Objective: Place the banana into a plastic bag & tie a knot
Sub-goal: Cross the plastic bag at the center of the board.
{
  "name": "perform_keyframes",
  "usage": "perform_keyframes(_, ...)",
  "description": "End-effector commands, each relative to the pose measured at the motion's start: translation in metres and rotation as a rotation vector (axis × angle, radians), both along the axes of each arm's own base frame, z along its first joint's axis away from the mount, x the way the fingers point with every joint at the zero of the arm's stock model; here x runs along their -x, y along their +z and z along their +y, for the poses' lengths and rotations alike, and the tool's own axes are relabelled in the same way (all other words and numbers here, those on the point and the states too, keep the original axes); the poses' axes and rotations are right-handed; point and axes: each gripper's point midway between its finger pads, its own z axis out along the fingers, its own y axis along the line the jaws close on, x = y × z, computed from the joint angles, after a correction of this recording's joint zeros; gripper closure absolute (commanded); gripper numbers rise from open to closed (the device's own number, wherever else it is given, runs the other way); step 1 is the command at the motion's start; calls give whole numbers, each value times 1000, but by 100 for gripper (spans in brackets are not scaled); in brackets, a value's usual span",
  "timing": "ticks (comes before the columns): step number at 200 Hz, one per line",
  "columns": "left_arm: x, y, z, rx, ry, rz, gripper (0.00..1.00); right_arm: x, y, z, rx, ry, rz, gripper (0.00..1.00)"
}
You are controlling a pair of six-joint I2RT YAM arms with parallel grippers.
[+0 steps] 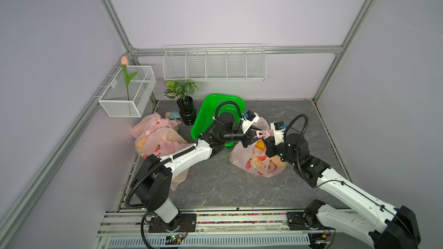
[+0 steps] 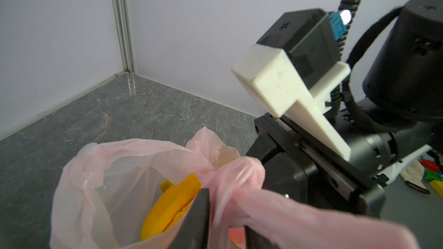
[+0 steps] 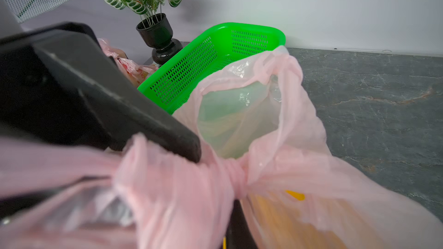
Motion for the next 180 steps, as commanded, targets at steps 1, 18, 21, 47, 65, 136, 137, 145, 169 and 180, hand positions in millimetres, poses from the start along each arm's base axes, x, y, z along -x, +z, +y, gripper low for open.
perform_keyframes(1, 10, 2, 7, -23, -27, -16, 67, -2, -2, -4, 5, -9, -25, 93)
perform_keyframes(18, 6, 0, 11, -39, -4, -22, 66, 1, -2, -4, 0, -4, -27, 93)
perform_keyframes(21, 5, -1, 11, -43, 0, -23, 66, 1, -2, -4, -1, -3, -27, 93)
perform_keyframes(47, 3, -5, 13, -63, 6, -48, 57, 5, -1, -5, -9, 4, -29, 93)
perform_keyframes(65, 0, -9, 13, -79, 16, -53, 53, 7, 1, -3, -18, 16, -31, 93)
perform_keyframes(136, -12, 3, 1, -36, 33, -43, 56, 14, -8, 10, -22, 82, -20, 93)
perform_keyframes(137, -12, 3, 0, -36, 32, -43, 56, 14, -8, 10, -21, 83, -21, 93)
perform_keyframes(145, -12, 3, -1, -39, 27, -39, 57, 14, -8, 10, -20, 85, -23, 93)
perform_keyframes(169, -11, 3, -3, -34, 15, -34, 59, 14, -12, 13, -8, 93, -17, 93)
perform_keyframes(180, -10, 4, -3, -33, 8, -30, 60, 13, -17, 14, 4, 93, -10, 93)
